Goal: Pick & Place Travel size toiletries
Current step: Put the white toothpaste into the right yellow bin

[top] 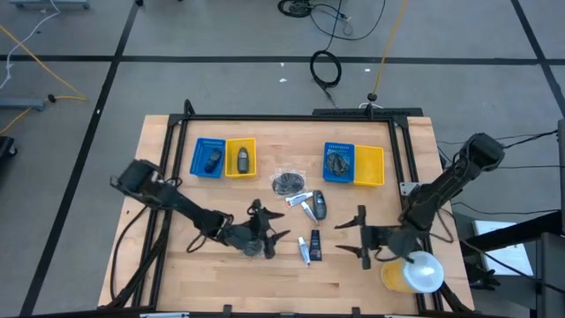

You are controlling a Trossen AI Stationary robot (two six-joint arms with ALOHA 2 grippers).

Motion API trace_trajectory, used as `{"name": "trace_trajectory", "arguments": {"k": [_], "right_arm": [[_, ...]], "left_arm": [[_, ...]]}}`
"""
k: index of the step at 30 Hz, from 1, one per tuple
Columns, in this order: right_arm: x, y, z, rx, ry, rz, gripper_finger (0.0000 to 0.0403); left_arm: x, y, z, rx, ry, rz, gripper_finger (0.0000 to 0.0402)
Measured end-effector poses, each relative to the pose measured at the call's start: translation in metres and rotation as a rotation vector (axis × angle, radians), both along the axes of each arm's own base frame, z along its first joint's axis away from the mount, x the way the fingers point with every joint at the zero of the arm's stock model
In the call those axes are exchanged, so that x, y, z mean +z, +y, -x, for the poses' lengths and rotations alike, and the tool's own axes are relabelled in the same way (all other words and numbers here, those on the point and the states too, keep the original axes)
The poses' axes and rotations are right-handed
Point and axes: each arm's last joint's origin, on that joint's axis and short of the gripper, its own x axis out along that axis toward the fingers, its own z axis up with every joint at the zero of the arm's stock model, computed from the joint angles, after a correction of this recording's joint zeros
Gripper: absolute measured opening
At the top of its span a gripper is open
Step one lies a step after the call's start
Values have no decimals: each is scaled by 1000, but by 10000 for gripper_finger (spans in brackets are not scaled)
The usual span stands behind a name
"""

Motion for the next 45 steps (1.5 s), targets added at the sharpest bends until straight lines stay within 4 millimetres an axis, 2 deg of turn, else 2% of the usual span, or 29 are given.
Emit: {"name": "trace_trajectory", "arguments": {"k": [6, 11, 15, 20, 28, 34, 39, 45], "right_arm": [[-20, 8, -46, 67, 166, -49, 239], [-32, 18, -92, 107, 335, -65, 240], [-39, 21, -121, 68, 462, -71, 240], [-42, 16, -144, 1, 575, -78, 249], [-47, 7, -142, -28, 688, -84, 278], [-36, -1, -126, -74, 777, -38, 270], [-18, -5, -119, -159, 694, 5, 261], [-26, -1, -119, -32, 637, -58, 263]], "left_arm": [[-17, -1, -7, -41, -8, 7, 257], [-16, 1, -8, -32, -3, 7, 257], [-16, 1, -7, -38, 1, -4, 257], [-17, 1, -7, -35, 9, -5, 257], [-18, 2, -7, -35, 20, -11, 257], [-20, 5, -8, -24, 35, -9, 257], [-18, 6, -7, -15, 37, 12, 257], [5, 9, 1, 14, 60, 61, 257]]}}
